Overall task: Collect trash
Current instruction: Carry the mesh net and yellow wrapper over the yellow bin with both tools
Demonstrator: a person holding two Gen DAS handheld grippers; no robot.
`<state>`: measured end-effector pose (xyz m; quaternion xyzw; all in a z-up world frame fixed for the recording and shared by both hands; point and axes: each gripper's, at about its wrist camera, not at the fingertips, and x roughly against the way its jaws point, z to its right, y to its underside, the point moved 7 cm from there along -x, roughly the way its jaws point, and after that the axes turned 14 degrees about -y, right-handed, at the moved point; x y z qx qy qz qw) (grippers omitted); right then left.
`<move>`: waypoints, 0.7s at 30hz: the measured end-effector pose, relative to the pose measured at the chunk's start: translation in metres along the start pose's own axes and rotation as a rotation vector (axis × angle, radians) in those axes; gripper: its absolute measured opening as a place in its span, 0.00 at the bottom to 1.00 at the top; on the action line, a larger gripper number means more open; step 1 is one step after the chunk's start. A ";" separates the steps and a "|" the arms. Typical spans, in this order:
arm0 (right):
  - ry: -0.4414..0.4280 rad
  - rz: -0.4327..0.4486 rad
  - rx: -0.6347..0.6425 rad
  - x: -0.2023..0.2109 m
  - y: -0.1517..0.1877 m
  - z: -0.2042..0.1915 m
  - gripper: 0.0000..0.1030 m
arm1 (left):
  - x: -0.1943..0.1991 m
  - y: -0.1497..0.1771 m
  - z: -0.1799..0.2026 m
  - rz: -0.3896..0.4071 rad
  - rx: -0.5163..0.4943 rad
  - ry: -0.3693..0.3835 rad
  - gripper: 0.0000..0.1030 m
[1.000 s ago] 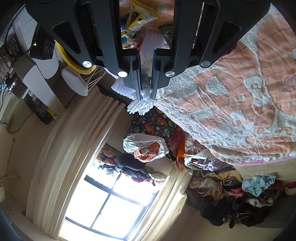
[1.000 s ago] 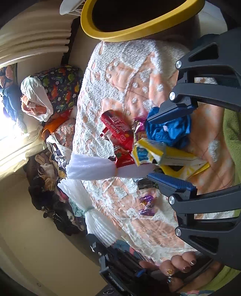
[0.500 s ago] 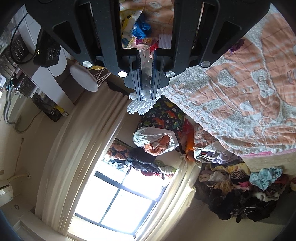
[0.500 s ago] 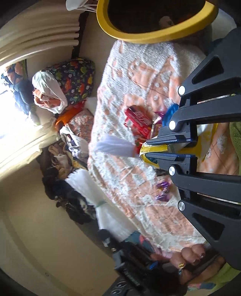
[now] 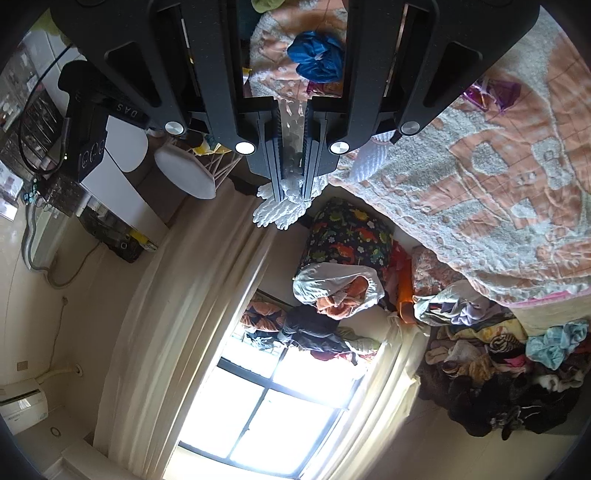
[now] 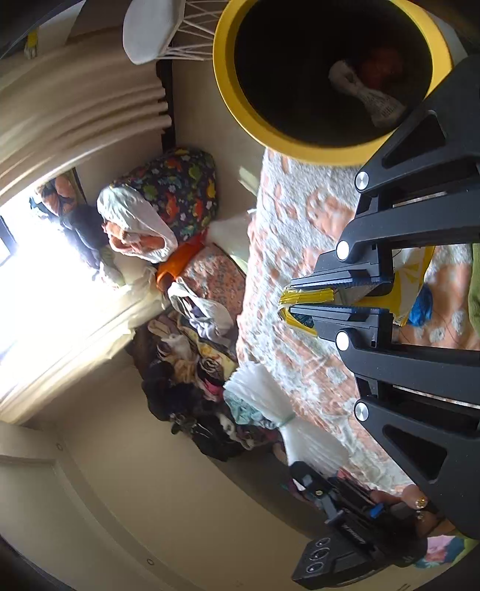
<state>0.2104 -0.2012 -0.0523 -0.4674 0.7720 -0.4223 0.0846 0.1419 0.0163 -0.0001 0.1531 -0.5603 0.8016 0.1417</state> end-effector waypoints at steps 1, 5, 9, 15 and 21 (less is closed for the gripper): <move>0.008 0.010 -0.003 0.005 -0.002 0.004 0.08 | -0.001 0.002 0.004 -0.006 -0.006 0.005 0.05; 0.043 0.049 -0.016 0.022 -0.009 0.020 0.08 | -0.007 0.012 0.019 -0.032 -0.033 0.024 0.05; 0.073 0.087 -0.030 0.038 -0.015 0.035 0.08 | -0.012 0.021 0.035 -0.054 -0.063 0.042 0.05; 0.121 0.138 -0.049 0.060 -0.020 0.058 0.08 | -0.016 0.030 0.056 -0.074 -0.098 0.070 0.05; 0.167 0.181 -0.060 0.078 -0.028 0.076 0.08 | -0.022 0.041 0.079 -0.097 -0.135 0.102 0.05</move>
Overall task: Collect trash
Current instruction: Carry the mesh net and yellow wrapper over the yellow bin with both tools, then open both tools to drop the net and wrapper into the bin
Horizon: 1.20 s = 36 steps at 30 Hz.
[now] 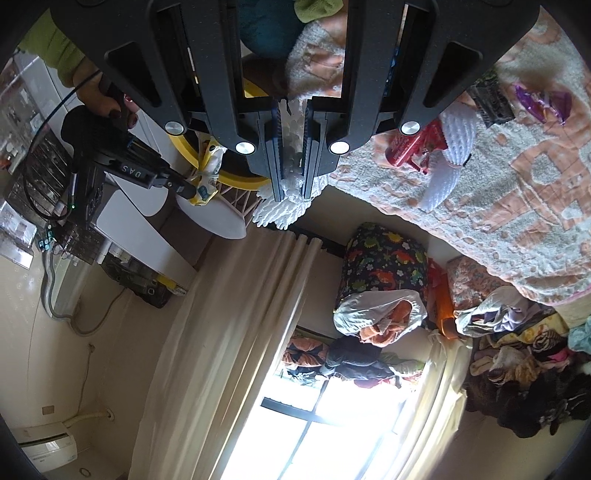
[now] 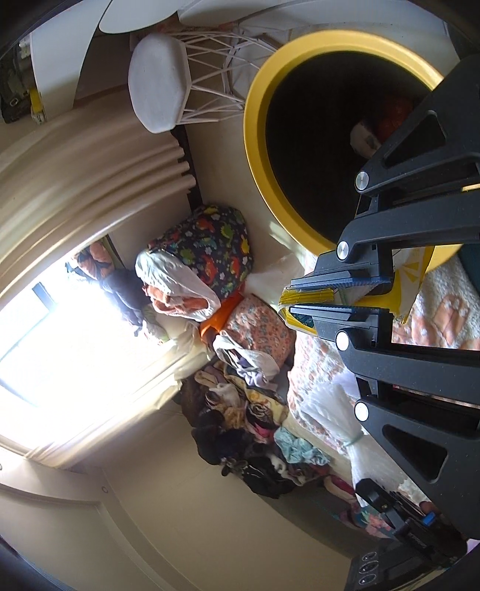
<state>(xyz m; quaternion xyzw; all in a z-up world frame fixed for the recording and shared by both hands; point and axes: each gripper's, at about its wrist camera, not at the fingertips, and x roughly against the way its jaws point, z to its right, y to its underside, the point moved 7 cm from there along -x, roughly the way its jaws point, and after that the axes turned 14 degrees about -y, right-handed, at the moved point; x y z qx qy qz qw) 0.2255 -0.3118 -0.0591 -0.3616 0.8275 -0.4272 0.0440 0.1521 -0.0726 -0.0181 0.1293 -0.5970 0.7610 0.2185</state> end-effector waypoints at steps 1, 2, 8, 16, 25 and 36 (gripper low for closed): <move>0.007 0.006 0.000 0.002 -0.001 0.003 0.08 | -0.001 0.002 0.004 -0.004 -0.007 0.004 0.05; 0.015 0.013 -0.002 0.004 -0.002 0.006 0.08 | -0.003 0.003 0.007 -0.008 -0.013 0.008 0.05; 0.058 0.054 -0.021 0.018 -0.010 0.025 0.08 | -0.012 0.014 0.025 -0.035 -0.047 0.030 0.05; 0.105 0.092 -0.049 0.030 -0.014 0.049 0.08 | -0.024 0.028 0.045 -0.068 -0.088 0.060 0.05; 0.162 0.109 -0.052 0.038 -0.016 0.071 0.08 | -0.044 0.050 0.068 -0.123 -0.146 0.090 0.05; 0.204 0.118 -0.082 0.042 -0.014 0.089 0.08 | -0.071 0.073 0.094 -0.181 -0.213 0.105 0.05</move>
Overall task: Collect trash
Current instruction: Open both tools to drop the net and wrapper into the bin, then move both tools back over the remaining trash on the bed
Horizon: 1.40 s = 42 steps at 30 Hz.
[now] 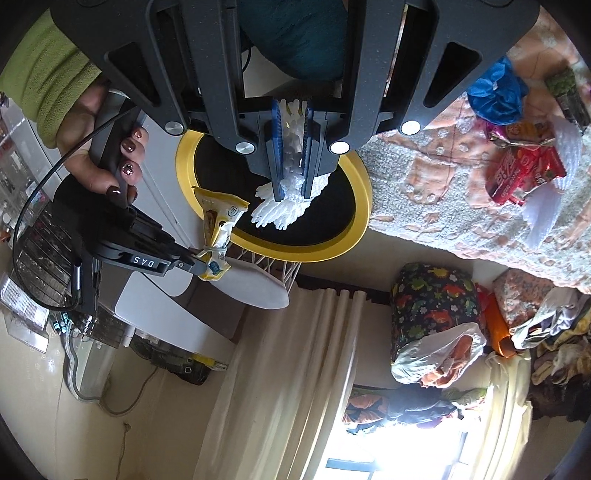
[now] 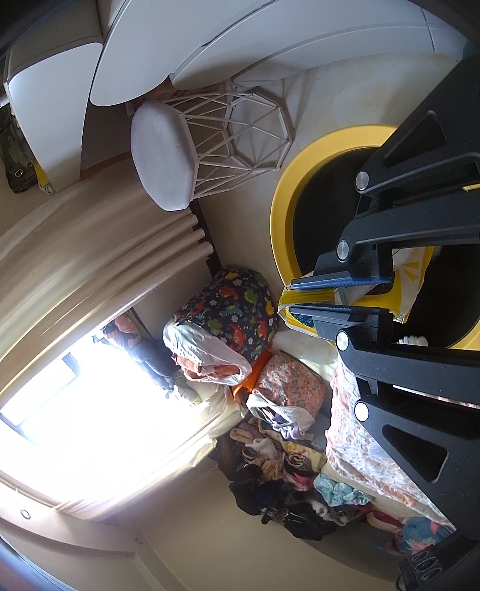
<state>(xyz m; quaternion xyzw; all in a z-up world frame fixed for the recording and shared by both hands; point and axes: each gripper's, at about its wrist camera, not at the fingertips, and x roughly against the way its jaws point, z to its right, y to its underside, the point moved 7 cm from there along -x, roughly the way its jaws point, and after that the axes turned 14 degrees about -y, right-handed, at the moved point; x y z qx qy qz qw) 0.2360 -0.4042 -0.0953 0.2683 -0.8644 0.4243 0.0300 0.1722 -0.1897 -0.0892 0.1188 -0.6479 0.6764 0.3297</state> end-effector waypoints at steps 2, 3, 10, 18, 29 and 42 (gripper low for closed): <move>0.007 0.001 0.000 0.000 0.000 0.001 0.08 | -0.006 0.001 0.004 -0.009 -0.012 0.000 0.05; 0.008 0.000 0.000 -0.001 0.000 0.001 0.08 | -0.009 0.002 0.005 -0.013 -0.017 -0.001 0.05; 0.020 -0.017 -0.044 -0.004 0.003 0.012 0.46 | -0.031 0.001 -0.002 -0.036 -0.002 -0.056 0.38; 0.024 -0.065 0.025 -0.017 0.017 -0.008 0.59 | -0.005 -0.010 -0.040 0.064 0.115 -0.135 0.89; -0.065 -0.126 0.142 -0.030 0.035 -0.063 0.67 | 0.021 -0.015 -0.083 0.114 0.211 -0.231 0.89; -0.148 -0.176 0.235 -0.039 0.055 -0.110 0.73 | 0.042 -0.016 -0.120 0.145 0.283 -0.294 0.89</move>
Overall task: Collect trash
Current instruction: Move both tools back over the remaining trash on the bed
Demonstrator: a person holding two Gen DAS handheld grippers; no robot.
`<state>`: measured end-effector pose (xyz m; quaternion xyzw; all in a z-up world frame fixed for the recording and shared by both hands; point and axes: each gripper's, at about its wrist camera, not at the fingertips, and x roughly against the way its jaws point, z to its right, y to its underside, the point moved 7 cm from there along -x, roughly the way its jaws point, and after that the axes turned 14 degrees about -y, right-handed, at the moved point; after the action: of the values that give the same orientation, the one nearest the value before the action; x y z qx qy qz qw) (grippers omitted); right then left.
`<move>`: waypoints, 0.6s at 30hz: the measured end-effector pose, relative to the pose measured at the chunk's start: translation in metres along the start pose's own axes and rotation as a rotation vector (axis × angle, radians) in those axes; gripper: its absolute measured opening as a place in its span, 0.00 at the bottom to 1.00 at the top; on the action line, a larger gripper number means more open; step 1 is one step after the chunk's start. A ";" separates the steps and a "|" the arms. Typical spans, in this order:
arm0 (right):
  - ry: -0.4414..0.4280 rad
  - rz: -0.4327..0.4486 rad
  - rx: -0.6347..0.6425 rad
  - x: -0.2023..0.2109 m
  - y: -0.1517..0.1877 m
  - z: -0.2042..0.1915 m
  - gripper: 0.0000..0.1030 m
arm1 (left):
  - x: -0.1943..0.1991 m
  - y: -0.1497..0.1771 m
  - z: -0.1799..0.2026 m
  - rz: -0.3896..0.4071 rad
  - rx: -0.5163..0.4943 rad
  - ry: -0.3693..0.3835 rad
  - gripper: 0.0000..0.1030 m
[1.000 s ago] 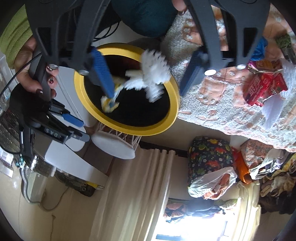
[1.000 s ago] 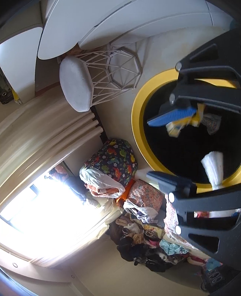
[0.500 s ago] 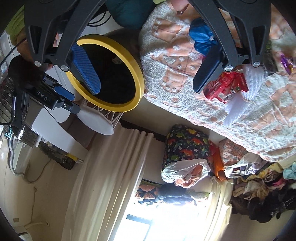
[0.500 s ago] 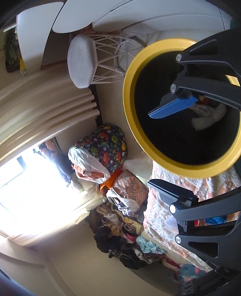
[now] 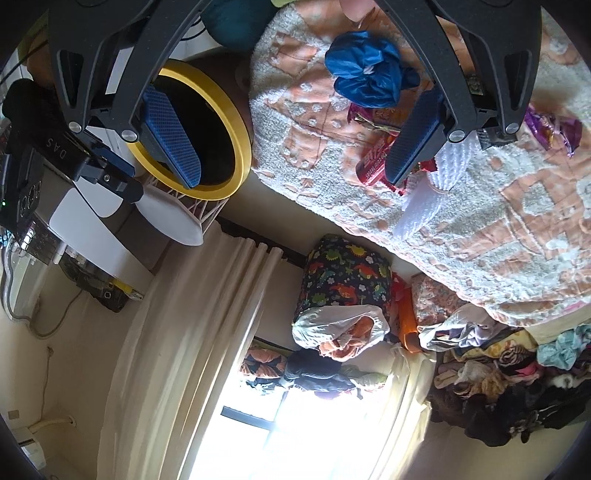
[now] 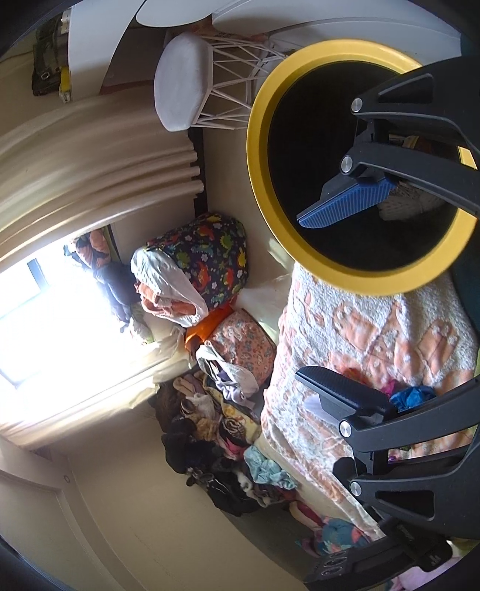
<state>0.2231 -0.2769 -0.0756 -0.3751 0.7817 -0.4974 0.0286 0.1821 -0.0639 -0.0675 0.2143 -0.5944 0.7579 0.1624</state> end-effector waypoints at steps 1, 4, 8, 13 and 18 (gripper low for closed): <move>-0.005 -0.007 0.005 -0.002 0.001 -0.003 0.73 | 0.000 -0.002 -0.003 0.001 0.006 -0.005 0.89; -0.021 -0.026 0.025 -0.007 0.005 -0.013 0.73 | 0.002 -0.004 -0.012 0.005 0.022 -0.019 0.89; -0.045 -0.053 0.051 -0.014 0.014 -0.028 0.74 | 0.004 -0.007 -0.024 0.011 0.045 -0.037 0.89; -0.084 -0.095 0.077 -0.024 0.025 -0.046 0.74 | 0.005 -0.012 -0.042 0.017 0.077 -0.061 0.89; -0.117 -0.138 0.106 -0.033 0.039 -0.065 0.74 | 0.006 -0.015 -0.062 0.025 0.113 -0.091 0.89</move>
<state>0.1979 -0.1985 -0.0849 -0.4545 0.7236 -0.5160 0.0597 0.1766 0.0002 -0.0642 0.2497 -0.5603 0.7816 0.1135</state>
